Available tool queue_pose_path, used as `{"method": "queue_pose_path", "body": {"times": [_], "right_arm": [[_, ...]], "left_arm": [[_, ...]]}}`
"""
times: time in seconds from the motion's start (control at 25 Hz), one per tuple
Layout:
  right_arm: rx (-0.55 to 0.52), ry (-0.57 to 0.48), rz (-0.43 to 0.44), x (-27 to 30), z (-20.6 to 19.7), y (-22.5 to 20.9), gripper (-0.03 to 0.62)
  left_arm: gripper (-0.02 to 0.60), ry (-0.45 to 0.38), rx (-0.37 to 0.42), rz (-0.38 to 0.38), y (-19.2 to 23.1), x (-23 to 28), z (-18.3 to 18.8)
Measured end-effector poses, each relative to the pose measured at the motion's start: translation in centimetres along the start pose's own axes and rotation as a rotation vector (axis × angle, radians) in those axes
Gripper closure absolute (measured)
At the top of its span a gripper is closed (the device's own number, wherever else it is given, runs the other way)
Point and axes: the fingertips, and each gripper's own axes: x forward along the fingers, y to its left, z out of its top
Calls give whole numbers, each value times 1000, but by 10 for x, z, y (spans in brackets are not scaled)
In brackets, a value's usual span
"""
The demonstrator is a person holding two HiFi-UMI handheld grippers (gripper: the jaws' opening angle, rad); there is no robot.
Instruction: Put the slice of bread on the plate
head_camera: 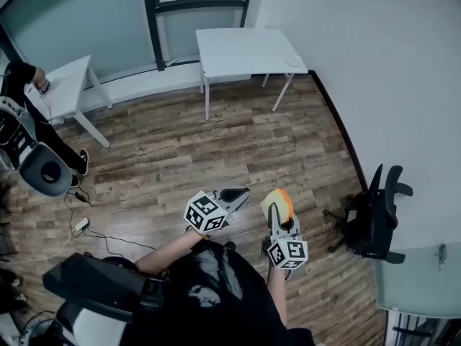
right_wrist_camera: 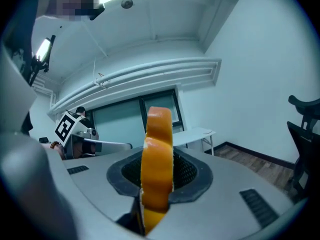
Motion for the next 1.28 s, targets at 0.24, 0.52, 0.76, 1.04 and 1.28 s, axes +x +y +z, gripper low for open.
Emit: {"method": "queue_pose_path", "body": {"times": [0.24, 0.52, 0.76, 1.04, 1.28], "right_arm": [[22, 39, -33, 7, -17, -4, 494], [35, 48, -15, 28, -19, 8, 496], [66, 32, -21, 59, -9, -39, 496], [88, -20, 37, 105, 37, -112, 496], [57, 7, 103, 133, 52, -173, 496]], "left_arm": [[578, 17, -1, -32, 9, -2, -4], [578, 25, -32, -34, 35, -2, -8], [578, 67, -16, 37, 72, 35, -7], [578, -27, -58, 48, 111, 128, 59], [578, -6, 24, 61, 118, 189, 77]]}}
